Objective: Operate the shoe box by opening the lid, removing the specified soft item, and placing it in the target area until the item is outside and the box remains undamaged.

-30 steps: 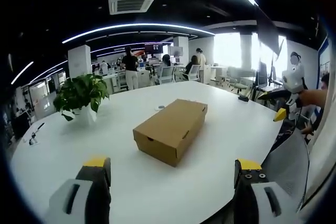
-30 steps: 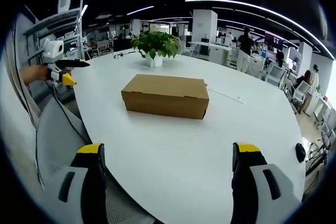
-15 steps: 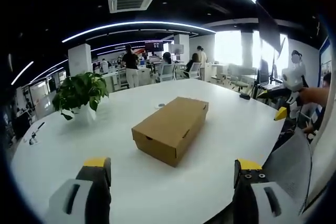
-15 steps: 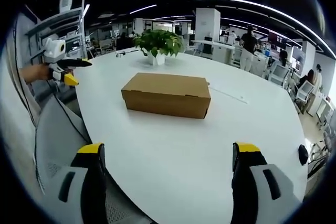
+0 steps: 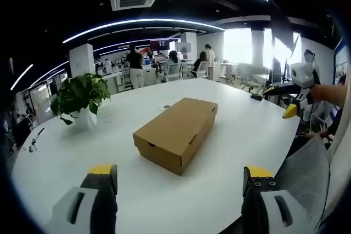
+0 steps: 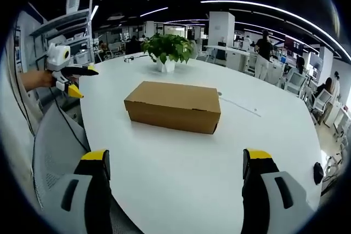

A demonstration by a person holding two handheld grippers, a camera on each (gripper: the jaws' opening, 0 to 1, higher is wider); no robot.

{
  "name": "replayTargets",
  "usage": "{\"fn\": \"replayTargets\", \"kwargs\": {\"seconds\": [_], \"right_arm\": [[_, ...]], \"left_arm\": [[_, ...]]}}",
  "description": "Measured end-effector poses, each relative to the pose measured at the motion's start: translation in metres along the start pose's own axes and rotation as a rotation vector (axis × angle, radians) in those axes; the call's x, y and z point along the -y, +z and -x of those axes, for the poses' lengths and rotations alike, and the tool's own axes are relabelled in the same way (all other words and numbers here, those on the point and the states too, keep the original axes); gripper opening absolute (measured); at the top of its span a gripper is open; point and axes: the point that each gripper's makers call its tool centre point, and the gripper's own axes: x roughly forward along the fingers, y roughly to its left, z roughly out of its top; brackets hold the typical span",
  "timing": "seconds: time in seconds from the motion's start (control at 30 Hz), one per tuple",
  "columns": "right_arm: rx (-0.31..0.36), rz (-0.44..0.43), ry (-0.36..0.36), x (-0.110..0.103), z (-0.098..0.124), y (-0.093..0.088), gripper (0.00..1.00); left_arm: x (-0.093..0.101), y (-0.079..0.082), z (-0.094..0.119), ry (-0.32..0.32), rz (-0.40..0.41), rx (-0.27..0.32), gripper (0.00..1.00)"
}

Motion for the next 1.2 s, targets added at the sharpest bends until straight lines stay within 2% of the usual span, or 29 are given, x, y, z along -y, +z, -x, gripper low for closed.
{"fn": "replayTargets", "kwargs": {"seconds": [0.37,0.77,1.2], "right_arm": [[-0.033,0.074,0.054,0.010,-0.018,-0.002,0.96],[-0.047,0.117,0.108,0.029,-0.039,-0.002,0.96],[-0.054,0.158,0.169,0.045,-0.072,0.002,0.92]], "left_arm": [[0.004,-0.003,-0.019,0.012,-0.014,-0.026,0.93],[-0.007,0.002,-0.042,0.054,-0.007,-0.003,0.91],[-0.009,-0.010,-0.061,0.066,0.023,-0.044,0.82]]}}
